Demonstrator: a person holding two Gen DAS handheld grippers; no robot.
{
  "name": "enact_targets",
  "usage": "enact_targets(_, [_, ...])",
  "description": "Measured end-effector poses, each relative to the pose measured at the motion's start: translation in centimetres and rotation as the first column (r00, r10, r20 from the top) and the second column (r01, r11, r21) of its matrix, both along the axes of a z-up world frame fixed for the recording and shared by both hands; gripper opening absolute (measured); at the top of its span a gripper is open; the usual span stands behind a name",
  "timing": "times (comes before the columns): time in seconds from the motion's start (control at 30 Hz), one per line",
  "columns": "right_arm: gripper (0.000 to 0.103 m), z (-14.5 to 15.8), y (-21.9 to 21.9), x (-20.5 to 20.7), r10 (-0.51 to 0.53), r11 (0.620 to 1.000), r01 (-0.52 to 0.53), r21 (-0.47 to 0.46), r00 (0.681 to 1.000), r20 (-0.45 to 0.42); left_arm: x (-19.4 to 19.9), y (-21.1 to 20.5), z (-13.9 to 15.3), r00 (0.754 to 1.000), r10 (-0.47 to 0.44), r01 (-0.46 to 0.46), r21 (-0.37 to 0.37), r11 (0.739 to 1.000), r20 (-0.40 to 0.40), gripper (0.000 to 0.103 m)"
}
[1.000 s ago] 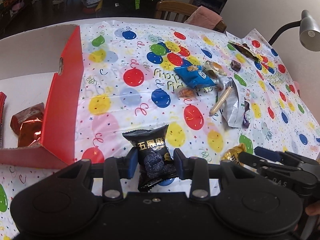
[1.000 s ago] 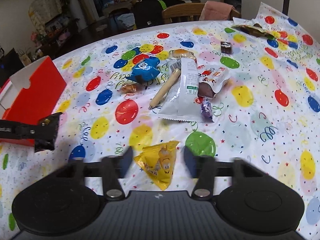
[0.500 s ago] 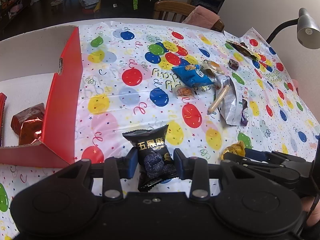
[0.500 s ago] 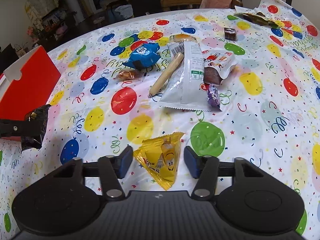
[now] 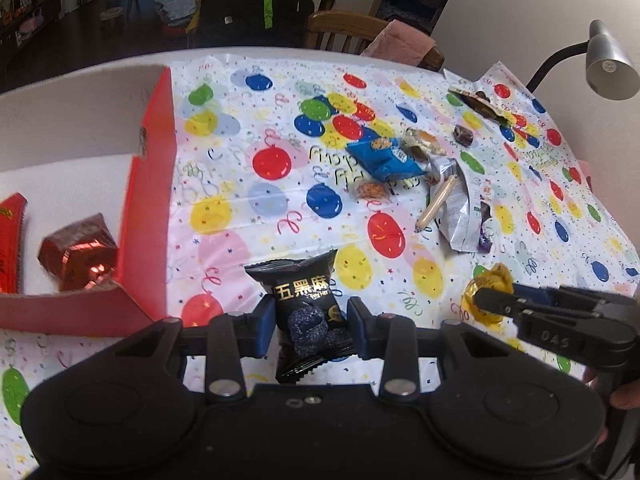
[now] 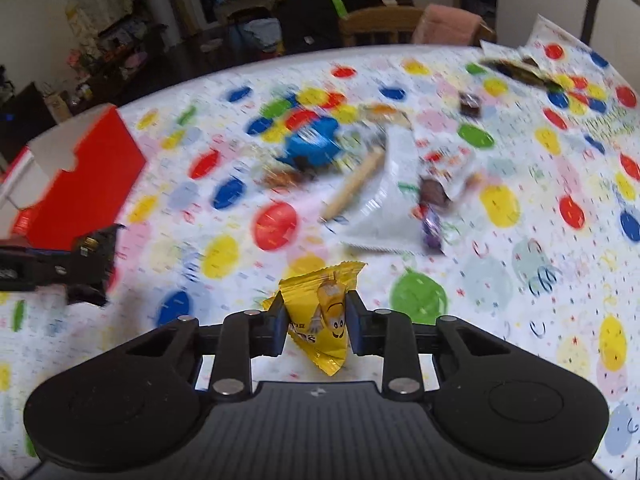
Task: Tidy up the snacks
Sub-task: 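Carry both packets into the red box and open both tools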
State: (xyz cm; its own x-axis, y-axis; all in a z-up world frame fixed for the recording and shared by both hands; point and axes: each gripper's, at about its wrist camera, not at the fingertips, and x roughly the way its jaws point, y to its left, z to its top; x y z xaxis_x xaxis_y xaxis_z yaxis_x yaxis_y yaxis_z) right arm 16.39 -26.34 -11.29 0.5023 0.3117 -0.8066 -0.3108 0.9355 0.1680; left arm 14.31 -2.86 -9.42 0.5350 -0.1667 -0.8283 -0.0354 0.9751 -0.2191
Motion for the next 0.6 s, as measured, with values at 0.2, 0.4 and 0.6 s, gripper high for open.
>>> enact_targets(0.2, [0.029,4.1,2.7,-0.3,0.066,0.997,-0.068,0.034,0.997,0.048,-0.7,1.3,2.4,0.999,0.000,0.000,0.014,1.000,0.035,0.036])
enact_targets(0.4, [0.029,7.2,6.4,-0.3,0.140,0.987,-0.146,0.065,0.986,0.086,-1.0,3.6,4.8,0.997,0.027,-0.028,0.013,1.000,0.072,0.036])
enact_targets(0.6, [0.029,8.9,11.0,-0.1,0.212,0.972,-0.221,0.077,0.971,0.108,-1.2,6.9,6.5,0.992,0.069,-0.072,0.025,0.997,0.106,0.036])
